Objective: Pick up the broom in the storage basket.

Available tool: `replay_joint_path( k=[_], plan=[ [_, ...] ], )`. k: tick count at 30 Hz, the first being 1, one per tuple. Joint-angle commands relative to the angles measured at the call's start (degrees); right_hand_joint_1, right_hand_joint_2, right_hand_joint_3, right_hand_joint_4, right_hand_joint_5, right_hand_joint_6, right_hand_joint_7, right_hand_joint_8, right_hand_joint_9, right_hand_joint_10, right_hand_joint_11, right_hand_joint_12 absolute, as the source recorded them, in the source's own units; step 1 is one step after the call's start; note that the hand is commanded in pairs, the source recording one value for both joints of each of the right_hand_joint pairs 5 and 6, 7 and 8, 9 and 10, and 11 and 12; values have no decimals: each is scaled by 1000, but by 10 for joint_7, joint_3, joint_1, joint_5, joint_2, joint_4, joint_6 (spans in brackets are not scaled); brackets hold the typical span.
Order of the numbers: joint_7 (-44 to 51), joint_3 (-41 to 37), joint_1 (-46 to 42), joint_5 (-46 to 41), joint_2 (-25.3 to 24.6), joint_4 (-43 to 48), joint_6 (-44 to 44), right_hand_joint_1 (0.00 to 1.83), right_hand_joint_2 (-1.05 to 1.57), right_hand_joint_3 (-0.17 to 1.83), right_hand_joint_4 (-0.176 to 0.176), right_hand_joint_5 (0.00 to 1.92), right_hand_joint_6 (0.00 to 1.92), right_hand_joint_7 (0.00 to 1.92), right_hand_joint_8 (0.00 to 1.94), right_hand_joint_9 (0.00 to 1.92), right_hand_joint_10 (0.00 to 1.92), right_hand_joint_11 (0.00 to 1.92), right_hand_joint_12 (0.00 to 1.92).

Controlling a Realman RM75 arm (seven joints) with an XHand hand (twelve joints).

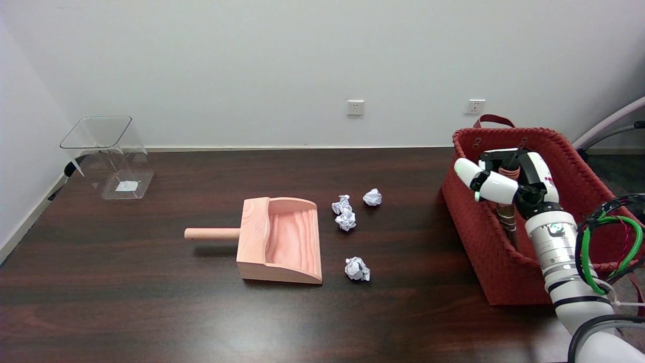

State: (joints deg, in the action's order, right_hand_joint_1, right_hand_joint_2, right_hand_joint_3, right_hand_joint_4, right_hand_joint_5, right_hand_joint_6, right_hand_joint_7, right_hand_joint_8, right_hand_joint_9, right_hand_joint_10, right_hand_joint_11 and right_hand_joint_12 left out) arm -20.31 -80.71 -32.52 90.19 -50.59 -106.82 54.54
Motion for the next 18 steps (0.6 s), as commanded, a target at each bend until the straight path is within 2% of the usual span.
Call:
replay_joint_path(
  k=[1,5,7,9,11,13,18],
  plan=[
    [-16,-1,10,-6,6,1,-6,1010,524,858,0,1657,1657,1751,1751,1708,1708,1494,1494],
    [-33,0,8,-6,6,3,-6,984,561,927,0,1617,1617,1750,1750,1712,1712,1484,1484],
    [-33,0,5,-4,5,2,-6,961,445,974,0,1409,1409,1636,1636,1606,1606,1413,1413],
    [-33,-1,2,1,3,0,-6,953,364,985,0,1285,1285,1568,1568,1515,1515,1361,1361],
    [-34,1,1,6,2,0,-6,952,170,1062,0,1056,1056,1443,1443,1375,1375,1285,1285],
    [-37,2,-1,6,1,0,-6,957,27,1131,0,940,940,1363,1363,1281,1281,1222,1222],
    [-46,2,-7,7,-1,0,-5,968,-15,1099,0,868,868,1329,1329,1236,1236,1181,1181]
  ],
)
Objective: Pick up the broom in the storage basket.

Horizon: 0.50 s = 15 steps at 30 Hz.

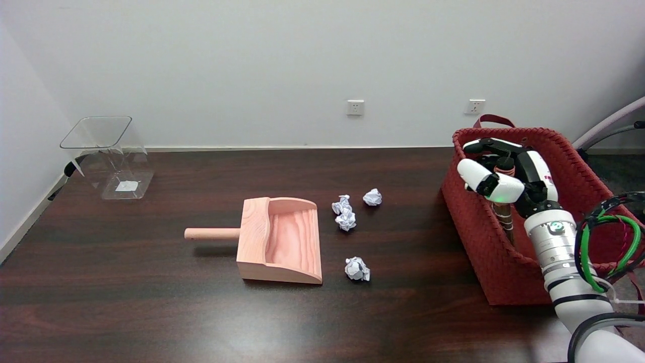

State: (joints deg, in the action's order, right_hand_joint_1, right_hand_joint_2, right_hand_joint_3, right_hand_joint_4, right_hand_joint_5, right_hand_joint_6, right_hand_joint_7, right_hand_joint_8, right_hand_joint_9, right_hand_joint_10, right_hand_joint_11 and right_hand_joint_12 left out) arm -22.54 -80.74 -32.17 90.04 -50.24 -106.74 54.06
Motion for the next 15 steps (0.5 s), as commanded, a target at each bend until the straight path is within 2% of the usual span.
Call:
replay_joint_path(
  k=[1,5,10,15],
  plan=[
    [-23,3,-12,9,-4,-1,0,967,-19,1100,0,868,868,1330,1330,1236,1236,1180,1180],
    [-24,1,-14,9,-4,-3,-2,962,-59,1117,0,859,859,1313,1313,1175,1175,1132,1132],
    [-42,1,-21,9,3,-5,-3,958,-82,1100,0,689,689,1175,1175,960,960,997,997],
    [-51,-8,-24,9,8,-5,-11,978,-116,1117,0,625,625,1108,1108,887,887,918,918]
  ],
)
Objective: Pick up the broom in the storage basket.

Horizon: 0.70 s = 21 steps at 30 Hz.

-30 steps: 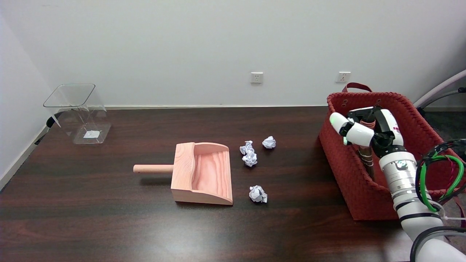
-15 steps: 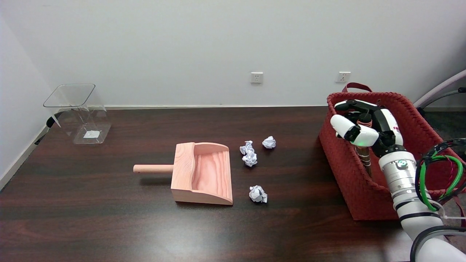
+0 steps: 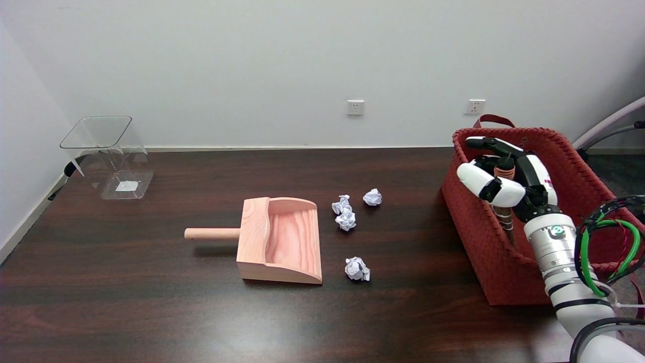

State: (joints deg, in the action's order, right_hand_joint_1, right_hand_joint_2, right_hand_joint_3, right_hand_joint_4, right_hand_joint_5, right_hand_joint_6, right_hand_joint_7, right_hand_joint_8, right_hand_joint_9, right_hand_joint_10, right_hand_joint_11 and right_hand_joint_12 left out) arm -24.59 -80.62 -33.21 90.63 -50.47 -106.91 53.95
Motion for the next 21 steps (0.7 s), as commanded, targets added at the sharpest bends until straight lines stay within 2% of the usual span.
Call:
replay_joint_path(
  k=[1,7,12,21],
  plan=[
    [-31,-12,-15,4,11,-4,-12,987,-137,1132,0,613,613,1097,1097,875,875,905,905],
    [-78,-30,-18,10,14,-5,-46,977,-180,1141,0,561,561,1060,1060,850,850,874,874],
    [-98,-48,-22,16,14,-5,-72,999,-127,1038,0,537,537,1040,1040,1001,1001,1055,1055],
    [-126,-78,-40,23,18,-4,-107,1005,-137,1018,0,517,517,1006,1006,1030,1030,1088,1088]
  ],
)
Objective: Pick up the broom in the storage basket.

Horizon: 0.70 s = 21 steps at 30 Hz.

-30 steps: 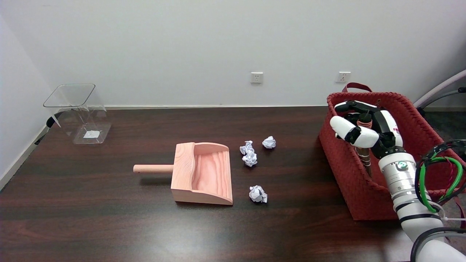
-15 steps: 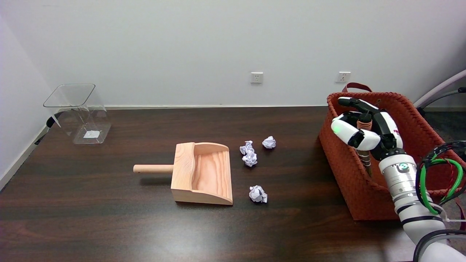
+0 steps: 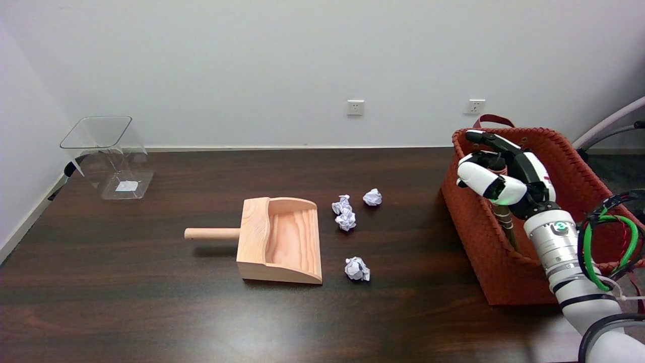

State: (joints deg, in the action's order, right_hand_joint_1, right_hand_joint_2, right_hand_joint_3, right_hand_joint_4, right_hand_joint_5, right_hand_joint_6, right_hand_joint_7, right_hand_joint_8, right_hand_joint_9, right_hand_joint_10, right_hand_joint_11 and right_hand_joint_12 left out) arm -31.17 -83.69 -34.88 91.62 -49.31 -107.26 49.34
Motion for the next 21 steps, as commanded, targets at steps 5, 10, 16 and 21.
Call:
replay_joint_path(
  k=[5,10,16,21],
  plan=[
    [-60,-79,-43,14,5,0,-81,1004,-152,1024,0,495,495,988,988,996,996,1086,1086],
    [-60,-110,-59,14,2,1,-102,1009,-202,1046,0,461,461,918,918,937,937,1079,1079],
    [-60,-140,-69,14,1,3,-147,1018,-271,1063,0,400,400,867,867,911,911,1070,1070],
    [-60,-157,-70,19,1,3,-180,1025,-329,1075,0,359,359,835,835,873,873,1065,1065]
  ],
)
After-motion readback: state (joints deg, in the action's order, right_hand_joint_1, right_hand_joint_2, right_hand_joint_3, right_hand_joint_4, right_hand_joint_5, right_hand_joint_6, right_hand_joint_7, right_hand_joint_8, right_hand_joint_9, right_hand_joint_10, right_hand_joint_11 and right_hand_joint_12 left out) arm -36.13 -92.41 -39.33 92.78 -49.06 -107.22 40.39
